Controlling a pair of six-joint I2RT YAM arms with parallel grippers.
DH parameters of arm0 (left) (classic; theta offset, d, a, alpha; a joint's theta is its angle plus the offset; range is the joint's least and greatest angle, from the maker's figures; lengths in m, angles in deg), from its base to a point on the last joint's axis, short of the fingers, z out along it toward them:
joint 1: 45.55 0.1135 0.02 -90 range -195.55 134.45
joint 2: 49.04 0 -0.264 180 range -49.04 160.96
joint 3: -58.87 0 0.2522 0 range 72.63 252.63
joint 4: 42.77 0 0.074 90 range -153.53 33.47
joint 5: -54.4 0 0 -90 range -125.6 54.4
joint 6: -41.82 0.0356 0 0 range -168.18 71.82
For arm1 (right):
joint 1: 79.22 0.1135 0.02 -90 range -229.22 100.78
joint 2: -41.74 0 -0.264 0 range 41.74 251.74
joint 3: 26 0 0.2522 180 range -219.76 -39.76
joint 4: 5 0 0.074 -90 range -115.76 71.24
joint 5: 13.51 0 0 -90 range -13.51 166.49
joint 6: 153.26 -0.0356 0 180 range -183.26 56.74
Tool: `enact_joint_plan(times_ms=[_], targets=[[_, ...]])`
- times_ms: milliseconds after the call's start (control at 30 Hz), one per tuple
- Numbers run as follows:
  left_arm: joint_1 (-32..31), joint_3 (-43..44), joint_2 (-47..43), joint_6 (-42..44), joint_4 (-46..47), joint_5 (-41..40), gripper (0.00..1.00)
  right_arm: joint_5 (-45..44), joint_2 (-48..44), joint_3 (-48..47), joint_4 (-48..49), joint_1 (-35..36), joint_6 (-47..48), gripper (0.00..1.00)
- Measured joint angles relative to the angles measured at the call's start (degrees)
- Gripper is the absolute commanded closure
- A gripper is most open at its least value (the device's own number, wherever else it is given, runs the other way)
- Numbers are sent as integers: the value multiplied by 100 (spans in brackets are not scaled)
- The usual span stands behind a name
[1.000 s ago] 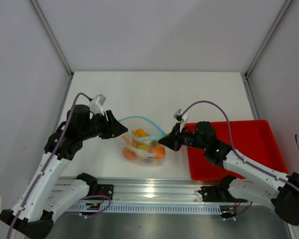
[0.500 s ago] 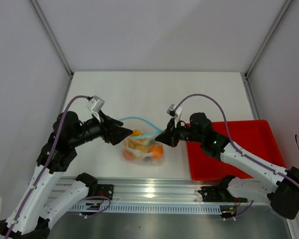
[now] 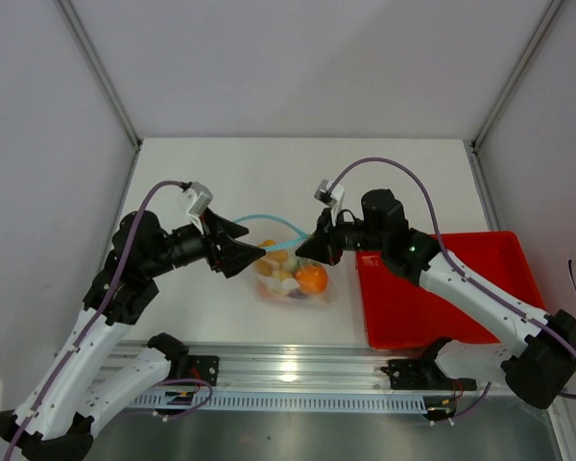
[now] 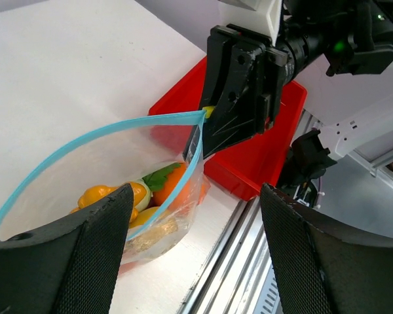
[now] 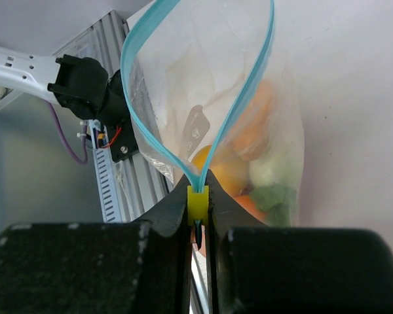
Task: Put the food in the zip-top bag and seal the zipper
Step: Adjust the zipper food storage bag at the center of the board.
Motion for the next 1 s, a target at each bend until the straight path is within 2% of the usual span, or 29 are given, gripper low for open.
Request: enact_joint_plan(times_ms=[67, 433, 700, 1000], targets=[[0, 0, -33, 92, -11, -7, 15, 179, 122, -127, -116, -96, 76, 100], [-4, 66, 146, 590, -243, -7, 14, 859, 295, -238, -428, -339, 212, 100], [-13, 310, 629, 1019, -330, 649, 8, 1005, 214, -229, -564, -339, 245, 100], [-96, 743, 1473, 1543, -17, 1318, 8, 1115, 188, -192, -575, -313, 245, 100]])
